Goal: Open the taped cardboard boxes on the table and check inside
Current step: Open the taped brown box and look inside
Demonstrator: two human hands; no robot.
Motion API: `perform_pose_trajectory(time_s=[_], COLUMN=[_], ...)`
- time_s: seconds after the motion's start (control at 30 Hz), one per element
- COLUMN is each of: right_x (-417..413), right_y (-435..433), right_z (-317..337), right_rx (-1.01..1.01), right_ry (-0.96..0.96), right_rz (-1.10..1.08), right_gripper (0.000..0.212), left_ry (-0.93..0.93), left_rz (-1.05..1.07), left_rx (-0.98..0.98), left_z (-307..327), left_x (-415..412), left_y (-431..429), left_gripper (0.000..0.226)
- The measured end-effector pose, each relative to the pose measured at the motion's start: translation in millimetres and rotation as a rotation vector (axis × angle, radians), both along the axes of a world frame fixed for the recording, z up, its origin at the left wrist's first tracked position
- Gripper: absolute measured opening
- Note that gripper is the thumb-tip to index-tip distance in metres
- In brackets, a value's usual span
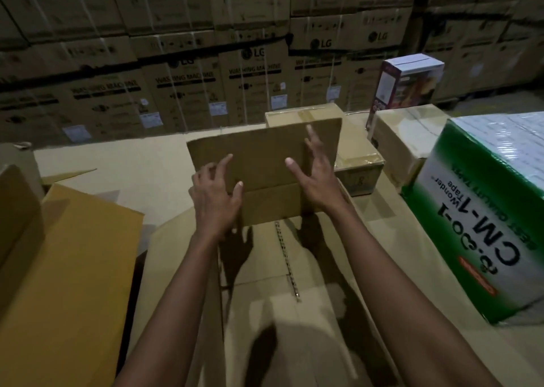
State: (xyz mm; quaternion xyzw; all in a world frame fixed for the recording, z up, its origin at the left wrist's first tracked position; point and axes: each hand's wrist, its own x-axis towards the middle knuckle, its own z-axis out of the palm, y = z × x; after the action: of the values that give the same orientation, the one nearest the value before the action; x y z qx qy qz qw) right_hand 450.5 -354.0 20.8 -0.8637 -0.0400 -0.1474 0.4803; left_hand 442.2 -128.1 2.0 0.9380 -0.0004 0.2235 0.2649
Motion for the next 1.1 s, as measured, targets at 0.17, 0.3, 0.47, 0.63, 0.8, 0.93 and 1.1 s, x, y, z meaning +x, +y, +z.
perform_pose_trajectory(time_s=[0.17,0.3,0.47,0.63,0.8,0.93,1.1], right_x=[41.6,28.5,-18.7,-119.8,-216.4,-261.6,-293.3], right_y=[0.0,-4.6,-3.7,-16.7,-33.5,-53.0,-73.3], right_z=[-65.2,-91.8,-56.2,-20.6,-28.4,-51.5,-69.1], right_rx=[-0.437,-0.511,-0.296,-0.126,-0.083,-0.187,-0.34], right_ry=[0.299,0.347,0.381,0.2,0.162,0.159,0.09], right_rz=[0.052,0.103,0.151,0.093,0.007,-0.101,-0.417], right_gripper=[0.066,0.077,0.064,0.05,0.041,0.034,0.035], left_ry=[0.367,0.443,0.364,0.209,0.165,0.166,0.198], left_rz=[0.014,-0.056,-0.049,0.011,0.107,0.19,0.44], left_rx=[0.312,0.391,-0.184,-0.518,-0.577,-0.553,-0.441], left_z=[-67.6,-78.5,-53.2,-34.9,-41.2,-48.1,-58.5], left_x=[16.6,10.1,-30.4,-164.6,-267.5,-296.7,-324.8], left_y=[20.6,26.3,27.6,12.8,-3.5,-10.8,-33.6], left_gripper=[0.079,0.095,0.066,0.045,0.036,0.037,0.05])
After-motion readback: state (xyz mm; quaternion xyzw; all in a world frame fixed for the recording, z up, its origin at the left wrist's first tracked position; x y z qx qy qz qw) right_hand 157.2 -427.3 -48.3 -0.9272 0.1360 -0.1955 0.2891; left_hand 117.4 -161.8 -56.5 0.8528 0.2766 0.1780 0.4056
